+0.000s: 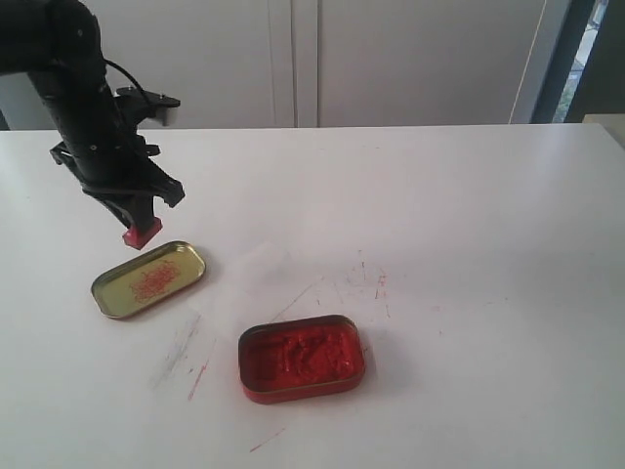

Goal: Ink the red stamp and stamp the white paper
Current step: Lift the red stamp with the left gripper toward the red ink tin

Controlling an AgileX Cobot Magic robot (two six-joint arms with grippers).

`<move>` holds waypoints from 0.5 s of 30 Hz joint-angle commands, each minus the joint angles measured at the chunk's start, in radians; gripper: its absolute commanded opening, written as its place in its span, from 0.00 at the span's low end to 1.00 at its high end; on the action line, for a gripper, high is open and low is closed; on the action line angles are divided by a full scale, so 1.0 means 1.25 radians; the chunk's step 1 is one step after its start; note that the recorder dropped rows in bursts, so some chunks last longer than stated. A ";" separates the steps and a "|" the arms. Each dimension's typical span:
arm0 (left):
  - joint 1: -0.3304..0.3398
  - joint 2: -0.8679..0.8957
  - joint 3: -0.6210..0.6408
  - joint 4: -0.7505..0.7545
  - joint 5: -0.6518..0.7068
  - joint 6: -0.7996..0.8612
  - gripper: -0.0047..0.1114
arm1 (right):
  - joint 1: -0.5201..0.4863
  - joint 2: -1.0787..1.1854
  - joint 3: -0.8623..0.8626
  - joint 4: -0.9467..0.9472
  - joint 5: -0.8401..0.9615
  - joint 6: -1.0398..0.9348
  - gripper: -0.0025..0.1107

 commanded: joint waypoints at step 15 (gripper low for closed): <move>-0.158 -0.014 -0.001 -0.074 0.045 0.104 0.04 | -0.001 -0.003 0.004 0.000 -0.011 -0.004 0.02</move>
